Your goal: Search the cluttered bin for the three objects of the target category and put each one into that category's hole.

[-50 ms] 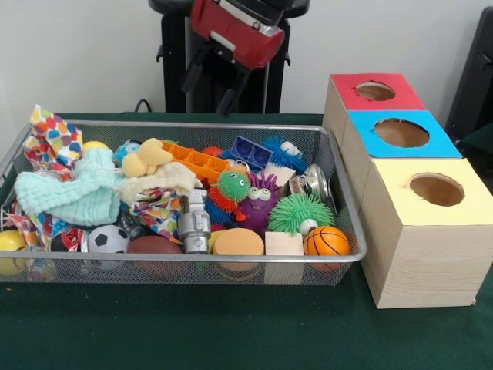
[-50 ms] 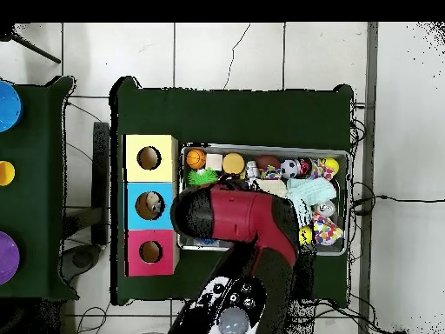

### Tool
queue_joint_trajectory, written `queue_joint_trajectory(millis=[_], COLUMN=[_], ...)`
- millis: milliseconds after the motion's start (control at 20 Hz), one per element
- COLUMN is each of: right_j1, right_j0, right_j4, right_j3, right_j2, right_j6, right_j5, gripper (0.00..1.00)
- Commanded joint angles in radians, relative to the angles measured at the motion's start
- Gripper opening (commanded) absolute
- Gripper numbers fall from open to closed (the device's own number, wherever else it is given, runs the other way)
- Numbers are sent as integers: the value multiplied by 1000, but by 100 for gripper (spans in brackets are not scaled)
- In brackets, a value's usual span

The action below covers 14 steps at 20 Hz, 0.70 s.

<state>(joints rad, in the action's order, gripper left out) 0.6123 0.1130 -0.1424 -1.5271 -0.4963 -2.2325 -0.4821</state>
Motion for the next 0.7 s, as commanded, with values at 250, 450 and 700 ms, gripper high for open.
queue_joint_trajectory(millis=[250,450,700], right_j1=[-139,-186,-236], right_j0=[-85,-107,-149], right_j4=[-60,-46,-35], right_j3=[-8,-4,-4], right_j2=[16,27,64], right_j6=[-107,-114,-112], right_j5=[223,312,424], gripper=[100,100,100])
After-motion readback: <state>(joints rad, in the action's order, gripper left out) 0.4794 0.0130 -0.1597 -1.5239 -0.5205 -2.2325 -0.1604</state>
